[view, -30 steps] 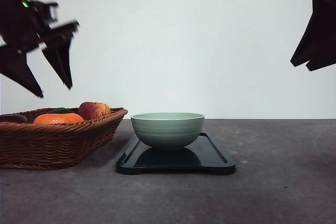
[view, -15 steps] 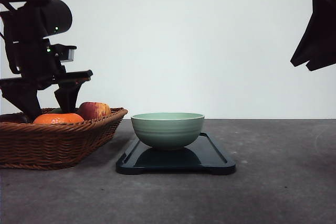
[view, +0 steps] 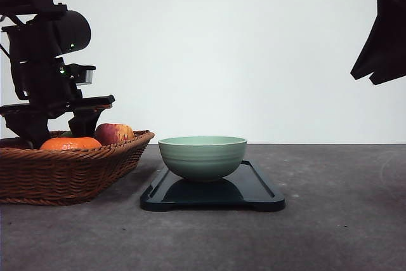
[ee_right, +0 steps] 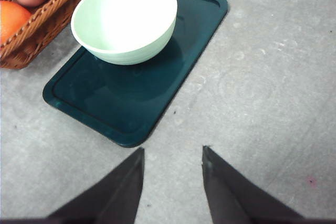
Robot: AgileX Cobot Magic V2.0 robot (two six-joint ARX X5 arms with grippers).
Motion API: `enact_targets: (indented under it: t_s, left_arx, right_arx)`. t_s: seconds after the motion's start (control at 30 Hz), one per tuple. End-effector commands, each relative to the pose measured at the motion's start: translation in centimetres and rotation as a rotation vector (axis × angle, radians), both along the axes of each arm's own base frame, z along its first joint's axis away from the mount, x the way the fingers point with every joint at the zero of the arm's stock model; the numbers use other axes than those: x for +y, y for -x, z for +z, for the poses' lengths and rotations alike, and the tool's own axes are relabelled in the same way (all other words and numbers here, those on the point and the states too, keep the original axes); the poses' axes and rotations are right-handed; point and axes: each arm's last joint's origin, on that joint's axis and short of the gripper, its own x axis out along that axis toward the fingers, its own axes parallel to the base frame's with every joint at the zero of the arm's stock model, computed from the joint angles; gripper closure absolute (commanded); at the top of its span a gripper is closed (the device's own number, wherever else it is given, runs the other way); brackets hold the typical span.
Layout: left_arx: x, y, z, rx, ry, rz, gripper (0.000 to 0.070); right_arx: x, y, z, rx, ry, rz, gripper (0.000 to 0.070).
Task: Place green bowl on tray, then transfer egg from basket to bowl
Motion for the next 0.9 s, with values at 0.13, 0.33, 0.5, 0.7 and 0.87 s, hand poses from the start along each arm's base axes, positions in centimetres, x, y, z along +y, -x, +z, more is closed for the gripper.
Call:
enact_targets:
  t_s: [0.13, 0.33, 0.5, 0.7, 0.87]
  left_arx:
    - [-0.3, -0.6, -0.2, -0.005, -0.005, -0.002, 0.0449]
    - [-0.2, -0.5, 0.0, -0.006, -0.005, -0.002, 0.0486]
    - [-0.2, -0.3, 0.8, -0.027, 0.0, -0.003, 0.0485]
    - [0.0, 0.8, 3.8, -0.101, 0.017, -0.003, 0.0485]
    - [-0.1, 2.6, 7.5, -0.193, 0.054, -0.023, 0.0485]
  right_arx:
    - [0.1, -0.2, 0.3, -0.022, 0.012, -0.011, 0.0485]
    - [0.1, -0.2, 0.3, -0.021, 0.012, -0.011, 0.0485]
    - [0.1, -0.2, 0.3, -0.021, 0.012, -0.011, 0.0485]
    - [0.1, -0.2, 0.3, -0.021, 0.012, -0.012, 0.0485]
    - [0.1, -0.2, 0.3, -0.022, 0.012, -0.012, 0.0485]
